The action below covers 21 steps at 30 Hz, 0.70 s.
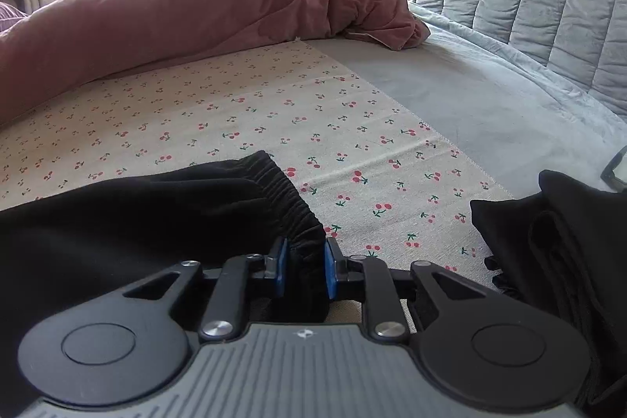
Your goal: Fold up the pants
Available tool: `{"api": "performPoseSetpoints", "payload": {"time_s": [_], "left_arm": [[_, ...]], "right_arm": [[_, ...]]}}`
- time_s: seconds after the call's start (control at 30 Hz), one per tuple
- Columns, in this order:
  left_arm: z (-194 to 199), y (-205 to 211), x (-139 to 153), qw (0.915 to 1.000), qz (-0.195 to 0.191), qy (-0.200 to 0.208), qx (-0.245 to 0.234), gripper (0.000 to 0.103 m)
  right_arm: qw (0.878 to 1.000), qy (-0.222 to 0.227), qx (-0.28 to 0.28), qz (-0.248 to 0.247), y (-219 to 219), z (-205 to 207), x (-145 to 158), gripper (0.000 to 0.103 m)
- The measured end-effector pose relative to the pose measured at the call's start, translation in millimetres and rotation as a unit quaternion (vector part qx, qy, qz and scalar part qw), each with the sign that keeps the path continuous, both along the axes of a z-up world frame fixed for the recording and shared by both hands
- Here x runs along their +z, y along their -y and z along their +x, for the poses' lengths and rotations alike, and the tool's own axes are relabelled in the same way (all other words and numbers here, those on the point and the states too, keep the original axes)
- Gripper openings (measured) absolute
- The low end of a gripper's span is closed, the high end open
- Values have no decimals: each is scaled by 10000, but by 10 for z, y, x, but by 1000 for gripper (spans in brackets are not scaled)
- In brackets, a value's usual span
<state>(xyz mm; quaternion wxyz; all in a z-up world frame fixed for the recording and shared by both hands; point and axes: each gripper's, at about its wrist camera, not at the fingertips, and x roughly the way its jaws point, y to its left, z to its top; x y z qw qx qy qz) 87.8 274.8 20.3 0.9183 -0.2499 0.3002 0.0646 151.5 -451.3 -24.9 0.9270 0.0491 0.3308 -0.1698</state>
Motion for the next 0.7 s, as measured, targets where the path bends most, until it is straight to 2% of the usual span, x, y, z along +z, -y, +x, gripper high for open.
{"api": "performPoseSetpoints", "payload": {"time_s": [0.07,0.13,0.27,0.37,0.5,0.57,0.6,0.7], "left_arm": [[-4,-108,-87,10000,9,-80,56,60],[-14,-172,-171,9997,-165,-109,122,60],[-41,-169,-166,9995,-256,-79,194,60],[-121,-192,-92,9988,-345,61,334,60],[-317,-324,29,9969,-357,318,622,61],[-455,-432,73,9943,-270,405,951,73],[-518,-496,81,9926,-271,439,1102,73],[-676,-695,64,9869,-538,533,1423,73]], "right_arm": [[9994,317,-61,92,-20,-131,152,12],[9990,431,-147,51,-38,-209,208,12],[9989,-278,-301,-231,20,-47,-130,11],[9981,-326,-312,-419,-25,-17,-162,11],[9953,-34,-347,-908,-243,-113,-10,13],[9926,154,-318,-1161,-370,-184,96,18],[9916,242,-288,-1234,-421,-216,138,19],[9875,627,-82,-1442,-612,-364,285,23]]}}
